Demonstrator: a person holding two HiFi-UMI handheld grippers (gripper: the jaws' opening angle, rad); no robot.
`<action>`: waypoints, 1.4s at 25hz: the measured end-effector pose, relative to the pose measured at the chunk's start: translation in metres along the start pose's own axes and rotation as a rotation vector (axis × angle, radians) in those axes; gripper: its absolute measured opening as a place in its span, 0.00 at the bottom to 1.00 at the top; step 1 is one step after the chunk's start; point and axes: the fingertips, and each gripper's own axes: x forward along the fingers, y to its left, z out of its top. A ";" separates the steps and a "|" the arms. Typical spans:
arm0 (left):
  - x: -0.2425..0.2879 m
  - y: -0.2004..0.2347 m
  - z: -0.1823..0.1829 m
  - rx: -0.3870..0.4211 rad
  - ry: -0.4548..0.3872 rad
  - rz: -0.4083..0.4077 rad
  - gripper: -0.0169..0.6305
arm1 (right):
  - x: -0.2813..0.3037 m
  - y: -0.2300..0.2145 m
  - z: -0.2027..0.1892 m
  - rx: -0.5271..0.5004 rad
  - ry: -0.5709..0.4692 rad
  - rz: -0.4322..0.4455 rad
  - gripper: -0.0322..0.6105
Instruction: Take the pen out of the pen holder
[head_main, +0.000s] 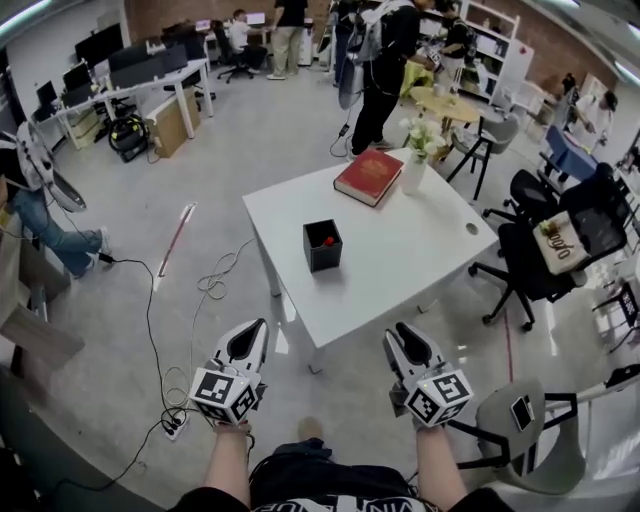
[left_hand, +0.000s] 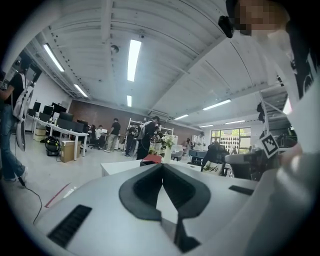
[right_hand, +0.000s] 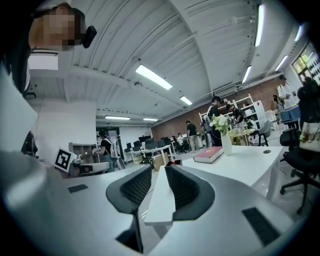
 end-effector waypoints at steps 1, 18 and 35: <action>0.007 0.005 0.001 0.003 -0.001 -0.008 0.03 | 0.007 -0.002 0.000 0.001 -0.004 -0.002 0.25; 0.053 0.044 -0.013 -0.010 0.026 -0.046 0.03 | 0.070 -0.017 -0.011 0.008 0.014 -0.010 0.25; 0.138 0.089 -0.015 -0.029 0.047 0.056 0.03 | 0.196 -0.057 -0.007 -0.055 0.122 0.188 0.25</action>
